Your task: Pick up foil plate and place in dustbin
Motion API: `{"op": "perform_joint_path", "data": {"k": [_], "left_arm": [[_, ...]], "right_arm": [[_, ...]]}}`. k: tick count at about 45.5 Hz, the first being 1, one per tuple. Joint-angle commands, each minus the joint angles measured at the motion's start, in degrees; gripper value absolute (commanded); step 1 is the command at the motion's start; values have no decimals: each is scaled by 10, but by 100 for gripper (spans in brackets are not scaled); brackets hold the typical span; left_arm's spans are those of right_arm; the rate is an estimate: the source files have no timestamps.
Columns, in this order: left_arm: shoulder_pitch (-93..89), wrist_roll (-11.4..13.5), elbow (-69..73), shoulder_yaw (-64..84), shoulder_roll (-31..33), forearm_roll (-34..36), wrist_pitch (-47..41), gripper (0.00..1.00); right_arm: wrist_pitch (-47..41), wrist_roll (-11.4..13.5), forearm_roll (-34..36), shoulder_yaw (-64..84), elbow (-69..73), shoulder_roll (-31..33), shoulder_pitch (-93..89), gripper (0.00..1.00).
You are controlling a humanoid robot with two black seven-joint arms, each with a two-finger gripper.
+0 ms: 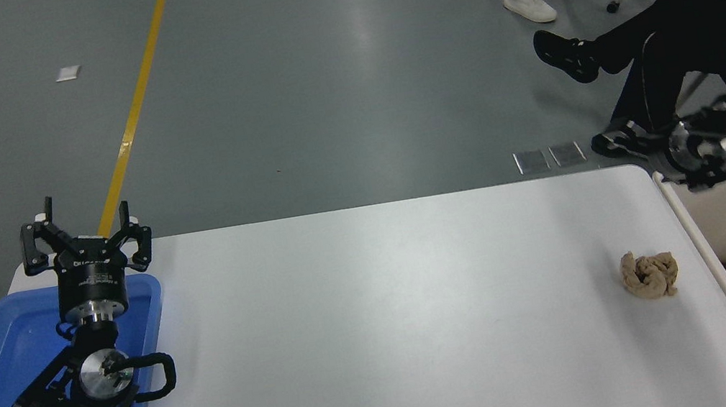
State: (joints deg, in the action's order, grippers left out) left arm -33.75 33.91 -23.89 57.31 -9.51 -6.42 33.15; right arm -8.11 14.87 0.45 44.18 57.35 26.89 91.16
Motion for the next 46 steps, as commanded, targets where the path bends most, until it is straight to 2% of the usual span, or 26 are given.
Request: {"op": "perform_joint_path", "data": {"k": [1, 8, 14, 18, 25, 46], "left_arm": [[0, 0, 0, 0, 0, 0, 0, 99], [0, 0, 0, 0, 0, 0, 0, 99], [0, 0, 0, 0, 0, 0, 0, 99], [0, 0, 0, 0, 0, 0, 0, 99], [0, 0, 0, 0, 0, 0, 0, 99], [0, 0, 0, 0, 0, 0, 0, 99]], "right_arm": [[-79, 0, 3, 116, 188, 3, 219, 100], [-141, 0, 3, 151, 246, 9, 314, 100], [-233, 1, 3, 180, 293, 24, 403, 100], [-305, 0, 3, 185, 298, 33, 441, 100], [-369, 0, 3, 187, 303, 38, 488, 100], [-369, 1, 2, 211, 301, 62, 523, 100]]}}
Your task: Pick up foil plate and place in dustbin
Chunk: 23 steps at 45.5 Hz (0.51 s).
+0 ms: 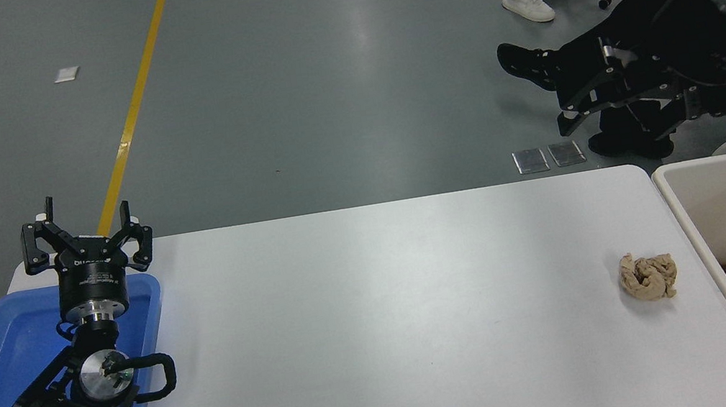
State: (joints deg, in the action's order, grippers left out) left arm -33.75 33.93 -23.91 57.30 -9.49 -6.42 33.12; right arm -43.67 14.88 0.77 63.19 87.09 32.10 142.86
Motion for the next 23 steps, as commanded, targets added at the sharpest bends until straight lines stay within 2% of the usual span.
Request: {"op": "perform_joint_path", "data": {"k": [1, 23], "left_arm": [[0, 0, 0, 0, 0, 0, 0, 99], [0, 0, 0, 0, 0, 0, 0, 99]], "right_arm": [[-13, 1, 0, 21, 4, 11, -3, 100], [-13, 3, -1, 1, -5, 28, -103, 100]]}}
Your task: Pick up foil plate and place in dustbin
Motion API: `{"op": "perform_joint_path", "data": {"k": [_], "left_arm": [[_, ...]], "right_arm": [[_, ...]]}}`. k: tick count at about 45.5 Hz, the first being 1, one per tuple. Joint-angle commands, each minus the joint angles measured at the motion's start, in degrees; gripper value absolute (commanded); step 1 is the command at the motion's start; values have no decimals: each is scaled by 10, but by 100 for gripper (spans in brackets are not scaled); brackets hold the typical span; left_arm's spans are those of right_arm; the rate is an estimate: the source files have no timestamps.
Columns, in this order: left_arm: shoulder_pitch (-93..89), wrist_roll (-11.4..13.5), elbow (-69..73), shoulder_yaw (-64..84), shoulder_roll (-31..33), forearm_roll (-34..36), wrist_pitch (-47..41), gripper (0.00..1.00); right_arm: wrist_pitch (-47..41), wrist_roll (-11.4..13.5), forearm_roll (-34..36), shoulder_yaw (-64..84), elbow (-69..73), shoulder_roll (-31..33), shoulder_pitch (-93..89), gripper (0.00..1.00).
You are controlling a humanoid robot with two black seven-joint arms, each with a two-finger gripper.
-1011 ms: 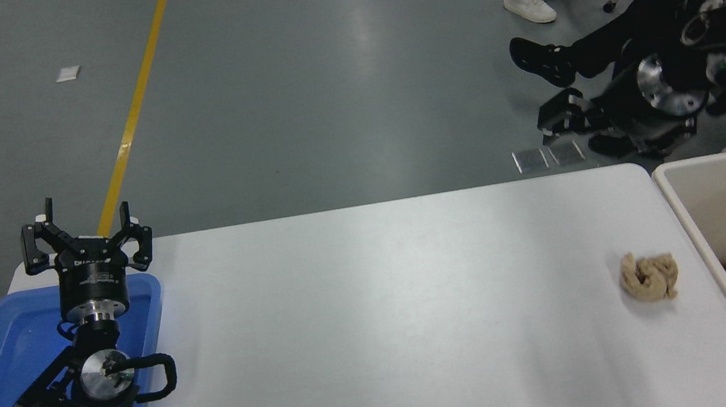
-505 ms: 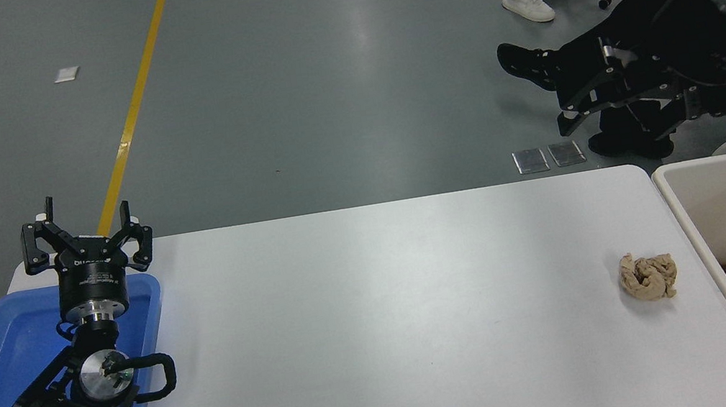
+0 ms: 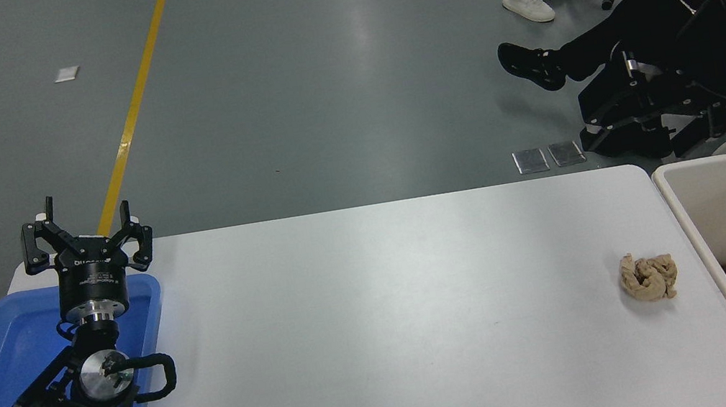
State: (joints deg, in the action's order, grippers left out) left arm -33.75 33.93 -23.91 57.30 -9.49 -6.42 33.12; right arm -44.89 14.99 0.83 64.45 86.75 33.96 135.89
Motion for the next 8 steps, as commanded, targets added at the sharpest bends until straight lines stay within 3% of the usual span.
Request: {"op": "perform_joint_path", "data": {"k": [1, 8], "left_arm": [[0, 0, 0, 0, 0, 0, 0, 99], [-1, 0, 0, 0, 1, 0, 1, 99]], "right_arm": [[-1, 2, -1, -13, -3, 10, -33, 100], [-1, 3, 0, -17, -4, 11, -28, 100]]}}
